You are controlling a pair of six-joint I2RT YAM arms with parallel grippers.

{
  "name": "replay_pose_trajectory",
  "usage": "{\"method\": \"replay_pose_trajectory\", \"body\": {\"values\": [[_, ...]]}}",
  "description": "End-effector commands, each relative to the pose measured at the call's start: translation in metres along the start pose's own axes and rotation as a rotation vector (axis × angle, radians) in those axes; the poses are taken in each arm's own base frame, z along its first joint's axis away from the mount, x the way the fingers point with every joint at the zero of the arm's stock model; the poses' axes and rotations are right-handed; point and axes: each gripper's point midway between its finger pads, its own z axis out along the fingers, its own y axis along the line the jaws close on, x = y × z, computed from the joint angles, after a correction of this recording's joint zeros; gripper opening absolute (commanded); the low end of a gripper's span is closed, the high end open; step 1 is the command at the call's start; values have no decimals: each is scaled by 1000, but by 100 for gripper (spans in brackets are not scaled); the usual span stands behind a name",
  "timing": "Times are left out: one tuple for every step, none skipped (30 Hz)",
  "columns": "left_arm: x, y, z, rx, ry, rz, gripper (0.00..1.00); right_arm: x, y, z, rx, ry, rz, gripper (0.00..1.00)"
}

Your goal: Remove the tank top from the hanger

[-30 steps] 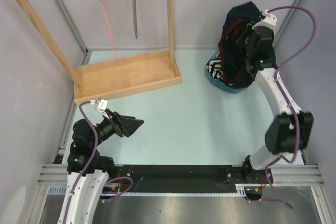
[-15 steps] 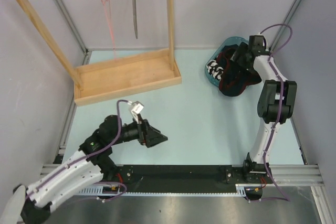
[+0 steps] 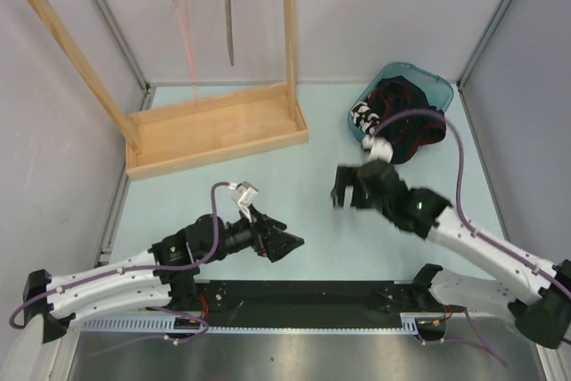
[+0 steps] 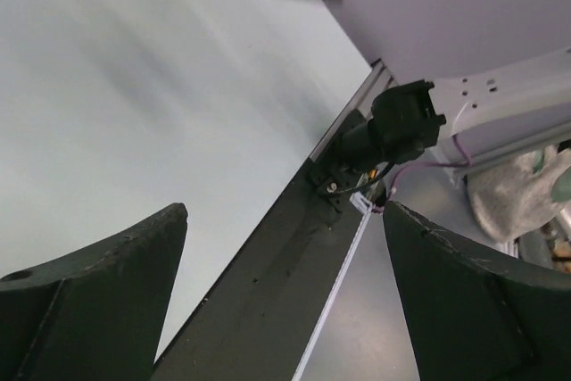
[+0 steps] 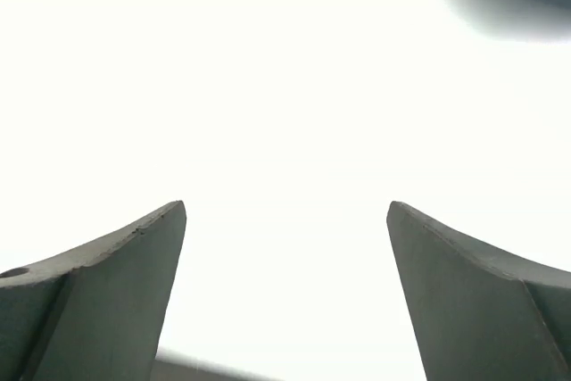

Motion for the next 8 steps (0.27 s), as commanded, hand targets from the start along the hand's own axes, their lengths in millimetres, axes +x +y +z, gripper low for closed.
{"method": "replay_pose_trajectory", "body": {"values": [[2,16,-13,11,-126,-79,96,88,41,-19,-251,33,121,100],[4,20,-16,15,-139,-89,96,93,40,-23,-267,0,151,100],[-3,15,-26,58,-191,-107,97,101,43,-29,-308,-12,168,100],[10,26,-28,51,-185,-125,98,114,45,-40,-401,-37,187,100],[12,27,-31,69,-200,-136,98,117,47,-45,-436,-55,224,100],[11,26,-36,97,-224,-152,99,121,46,-50,-475,-72,250,100],[11,23,-44,158,-267,-180,99,109,51,-69,-573,-121,325,100],[9,13,-51,231,-287,-192,99,127,56,-78,-658,-92,307,100]]}}
